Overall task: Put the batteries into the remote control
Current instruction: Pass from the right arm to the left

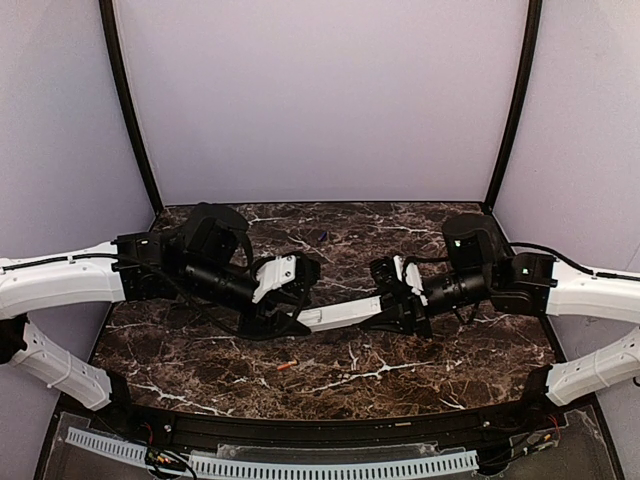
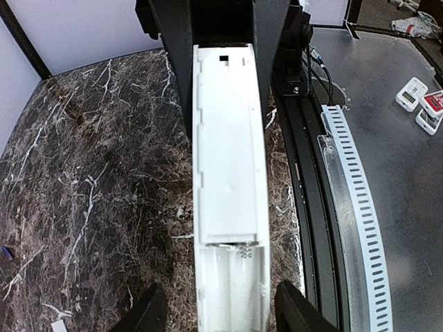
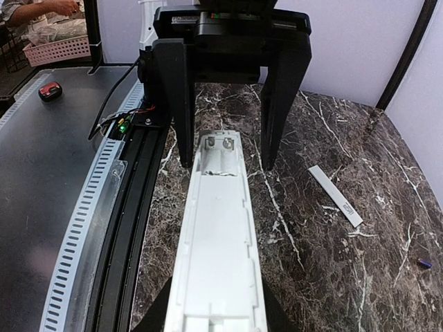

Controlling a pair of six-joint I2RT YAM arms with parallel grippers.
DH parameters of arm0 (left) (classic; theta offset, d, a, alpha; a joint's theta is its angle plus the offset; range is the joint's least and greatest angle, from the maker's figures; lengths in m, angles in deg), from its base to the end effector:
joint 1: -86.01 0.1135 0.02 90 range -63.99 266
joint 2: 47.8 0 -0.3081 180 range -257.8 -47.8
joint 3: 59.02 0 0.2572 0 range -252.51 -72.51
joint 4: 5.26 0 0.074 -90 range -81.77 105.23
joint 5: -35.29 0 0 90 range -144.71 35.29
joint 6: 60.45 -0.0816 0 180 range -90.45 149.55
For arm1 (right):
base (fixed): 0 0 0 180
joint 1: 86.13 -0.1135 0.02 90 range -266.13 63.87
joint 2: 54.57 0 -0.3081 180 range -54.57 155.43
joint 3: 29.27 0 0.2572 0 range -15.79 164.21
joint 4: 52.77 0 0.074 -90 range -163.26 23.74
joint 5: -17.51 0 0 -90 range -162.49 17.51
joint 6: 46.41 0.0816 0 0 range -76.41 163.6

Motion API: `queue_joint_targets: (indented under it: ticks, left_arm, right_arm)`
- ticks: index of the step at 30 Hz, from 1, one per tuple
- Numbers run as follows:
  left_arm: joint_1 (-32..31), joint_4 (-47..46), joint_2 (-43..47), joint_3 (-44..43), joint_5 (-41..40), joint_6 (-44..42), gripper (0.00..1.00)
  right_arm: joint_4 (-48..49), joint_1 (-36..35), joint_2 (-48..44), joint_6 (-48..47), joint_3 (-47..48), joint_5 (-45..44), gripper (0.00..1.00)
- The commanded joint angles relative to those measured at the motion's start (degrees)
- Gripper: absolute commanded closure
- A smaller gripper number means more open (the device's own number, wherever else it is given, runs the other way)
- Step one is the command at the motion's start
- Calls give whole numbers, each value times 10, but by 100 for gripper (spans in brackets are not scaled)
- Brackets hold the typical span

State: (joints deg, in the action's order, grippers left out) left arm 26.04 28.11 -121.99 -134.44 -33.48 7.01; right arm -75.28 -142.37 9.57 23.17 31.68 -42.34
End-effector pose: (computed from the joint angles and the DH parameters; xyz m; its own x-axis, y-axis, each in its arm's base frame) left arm 0.1347 -0.2921 0.3356 0.1223 0.5025 -0.8559 0.9891 0.0091 0.1467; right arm 0.1175 0.2495 0.3137 0.1127 -0.3743 -0.9204 -0.9935 -0.0281 -0.1103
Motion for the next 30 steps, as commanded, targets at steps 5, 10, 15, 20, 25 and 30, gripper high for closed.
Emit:
queue_joint_targets:
  ticks: [5,10,15,20,25,30]
  left_arm:
    - [-8,8,-3,-3,-6,-15,52]
    - [-12,18,-13,-7,-2,-18,52]
    - [-12,18,-13,-9,-10,-18,69]
    - [-13,-32,-2,6,-31,9,85]
    - [-12,-113,13,33,-98,50,95]
    - [-12,-162,6,37,-197,99,100]
  right_arm:
    - [20,0,-9,10,12,0,100]
    - [21,3,-9,12,12,1,100]
    - [22,6,-10,17,11,1,100]
    - [51,23,-19,57,-5,-10,74]
    - [82,61,-30,127,-19,-15,33]
    - [154,85,-52,245,-43,-58,2]
